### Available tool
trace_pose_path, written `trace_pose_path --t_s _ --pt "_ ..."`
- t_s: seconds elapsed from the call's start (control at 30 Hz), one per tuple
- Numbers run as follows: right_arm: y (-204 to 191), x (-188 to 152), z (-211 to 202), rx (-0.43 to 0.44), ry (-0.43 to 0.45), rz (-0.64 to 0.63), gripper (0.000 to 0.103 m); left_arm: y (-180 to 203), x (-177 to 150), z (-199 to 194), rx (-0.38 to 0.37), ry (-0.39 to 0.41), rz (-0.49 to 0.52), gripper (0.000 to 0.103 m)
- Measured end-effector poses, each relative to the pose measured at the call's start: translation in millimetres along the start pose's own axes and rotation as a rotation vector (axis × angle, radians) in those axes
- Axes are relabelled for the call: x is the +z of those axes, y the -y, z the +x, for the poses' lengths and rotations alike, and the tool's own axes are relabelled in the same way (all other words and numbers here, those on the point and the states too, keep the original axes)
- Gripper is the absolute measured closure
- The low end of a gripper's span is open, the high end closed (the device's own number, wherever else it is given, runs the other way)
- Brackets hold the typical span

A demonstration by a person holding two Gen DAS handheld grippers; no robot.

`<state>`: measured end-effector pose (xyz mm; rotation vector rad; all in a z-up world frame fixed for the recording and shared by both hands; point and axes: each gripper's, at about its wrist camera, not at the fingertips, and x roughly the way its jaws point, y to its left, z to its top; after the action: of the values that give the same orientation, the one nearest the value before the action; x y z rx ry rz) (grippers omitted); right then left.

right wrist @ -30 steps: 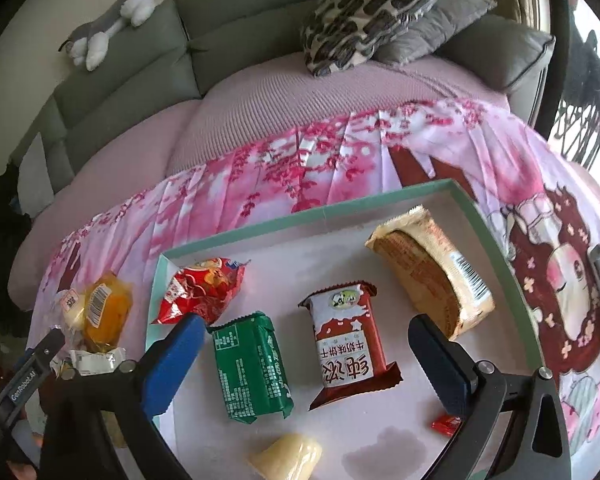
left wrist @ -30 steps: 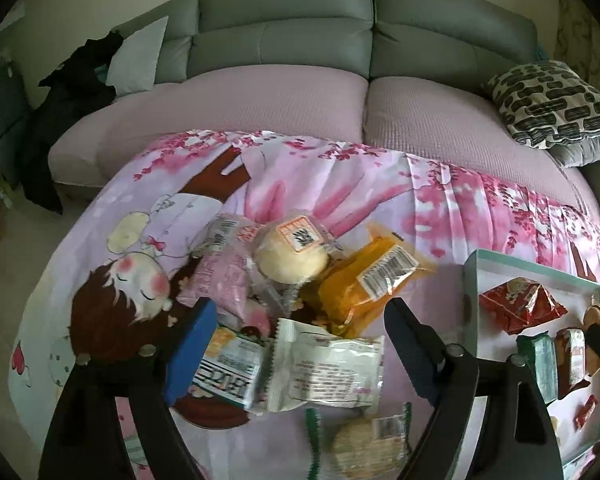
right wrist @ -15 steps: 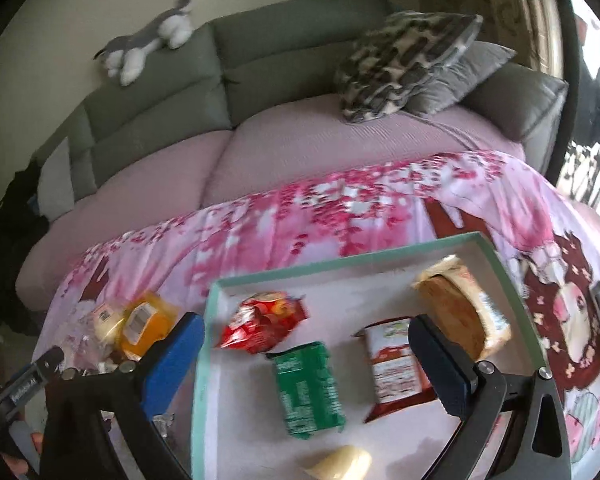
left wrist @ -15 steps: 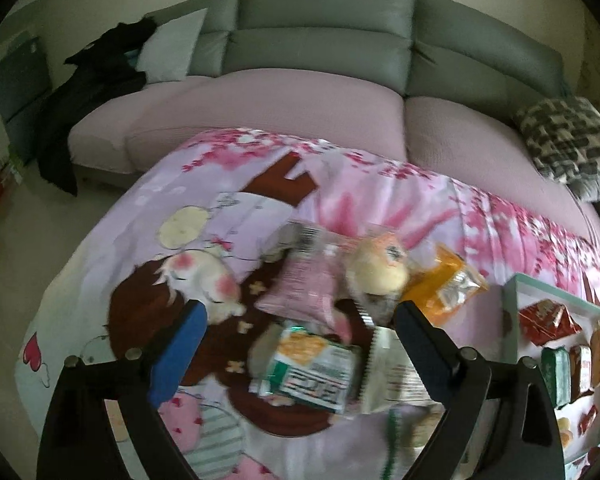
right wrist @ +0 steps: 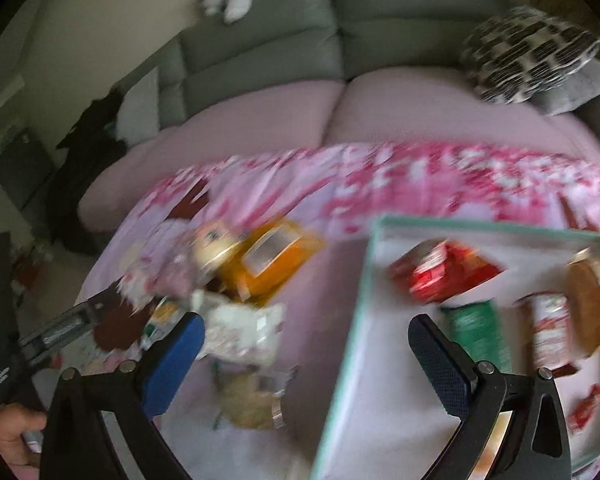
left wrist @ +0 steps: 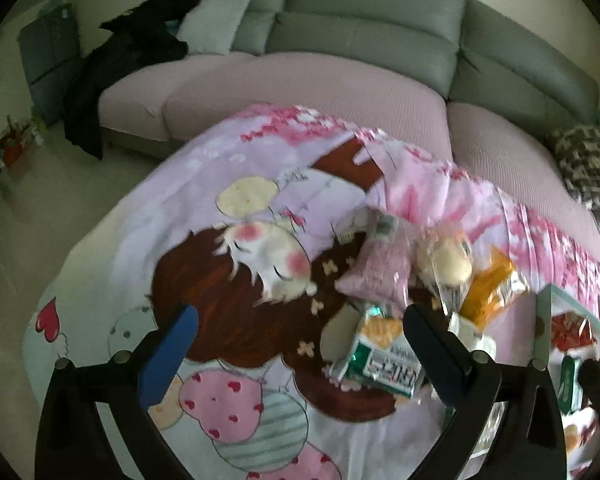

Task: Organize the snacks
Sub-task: 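Return both tools to the snack pile, then grasp the green-white cracker pack with the left tool while the right tool grasps the round cookie pack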

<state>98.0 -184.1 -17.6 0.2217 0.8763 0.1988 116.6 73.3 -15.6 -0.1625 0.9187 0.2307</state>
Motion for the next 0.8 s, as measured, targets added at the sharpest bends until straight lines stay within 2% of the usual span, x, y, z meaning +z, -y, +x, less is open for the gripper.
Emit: trace_pose_path --t_s 0.2,0.27,0.47,0.63,0.8 --pt "-25 -21 21 -0.015 -0.102 -0.086 0.002 7 -17 12 0.006 -0.079 0.061 0.001" --pt "-29 -27 23 -0.006 -0.129 -0.102 0.009 11 -23 14 -0.006 -0.1 0.09 0.001" --pt "-47 -38 38 0.005 -0.187 -0.159 0.017 22 -28 17 -0.04 -0.11 0.141 0.001" --pt "-47 -44 51 -0.013 -0.231 -0.156 0.026 29 -29 24 -0.075 -0.128 0.17 0.001" --pt "-43 -45 56 -0.028 -0.246 -0.144 0.027 40 -30 39 -0.082 -0.153 0.201 0.001"
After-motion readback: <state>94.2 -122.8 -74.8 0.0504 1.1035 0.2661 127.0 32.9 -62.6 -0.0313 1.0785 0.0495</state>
